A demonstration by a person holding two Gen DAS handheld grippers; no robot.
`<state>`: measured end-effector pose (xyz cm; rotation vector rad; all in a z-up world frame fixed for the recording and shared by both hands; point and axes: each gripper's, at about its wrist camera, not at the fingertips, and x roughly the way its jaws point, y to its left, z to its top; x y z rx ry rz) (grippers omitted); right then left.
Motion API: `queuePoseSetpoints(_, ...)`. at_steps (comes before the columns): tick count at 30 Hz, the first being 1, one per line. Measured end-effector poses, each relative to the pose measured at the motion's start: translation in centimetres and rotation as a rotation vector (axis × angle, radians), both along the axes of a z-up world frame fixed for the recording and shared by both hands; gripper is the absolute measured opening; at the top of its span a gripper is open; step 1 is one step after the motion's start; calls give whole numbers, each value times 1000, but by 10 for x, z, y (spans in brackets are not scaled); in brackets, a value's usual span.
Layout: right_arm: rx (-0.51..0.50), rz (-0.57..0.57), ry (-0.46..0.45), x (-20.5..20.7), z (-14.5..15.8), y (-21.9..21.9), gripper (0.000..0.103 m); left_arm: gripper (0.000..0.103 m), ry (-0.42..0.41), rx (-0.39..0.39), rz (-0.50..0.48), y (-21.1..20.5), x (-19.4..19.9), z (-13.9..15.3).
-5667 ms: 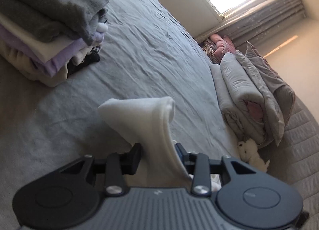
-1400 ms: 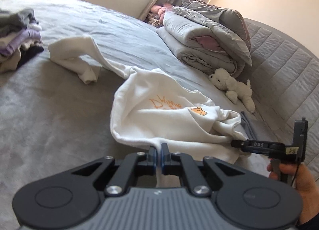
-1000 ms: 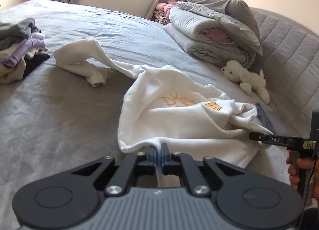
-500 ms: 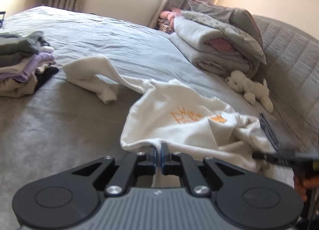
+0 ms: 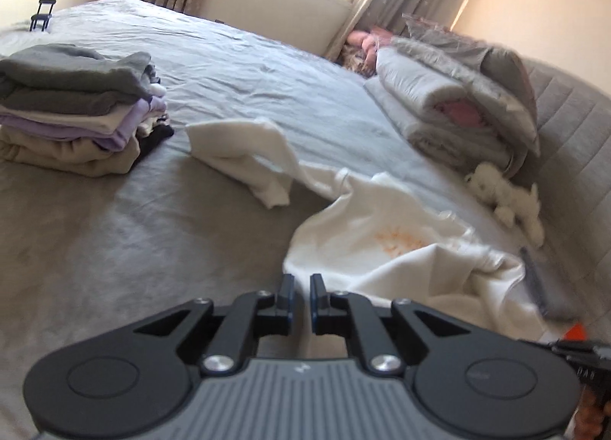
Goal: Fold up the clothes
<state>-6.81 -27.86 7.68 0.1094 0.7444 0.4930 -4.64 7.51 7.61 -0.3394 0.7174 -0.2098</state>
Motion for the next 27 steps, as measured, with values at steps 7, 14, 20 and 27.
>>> queuePoseSetpoints(7, -19, -37, 50, 9, -9, -1, 3, 35, 31, -15, -19, 1, -1, -9)
queuePoseSetpoints(14, 33, -122, 58, 12, -10, -22, 12, 40, 60, -7, -40, -3, -5, -14)
queuePoseSetpoints(20, 26, -201, 74, 15, -11, -38, 13, 49, 60, -36, -61, 1, -11, -13)
queuePoseSetpoints(27, 31, -202, 121, 16, -15, -50, 14, 51, 87, -49, -95, -1, -12, -21)
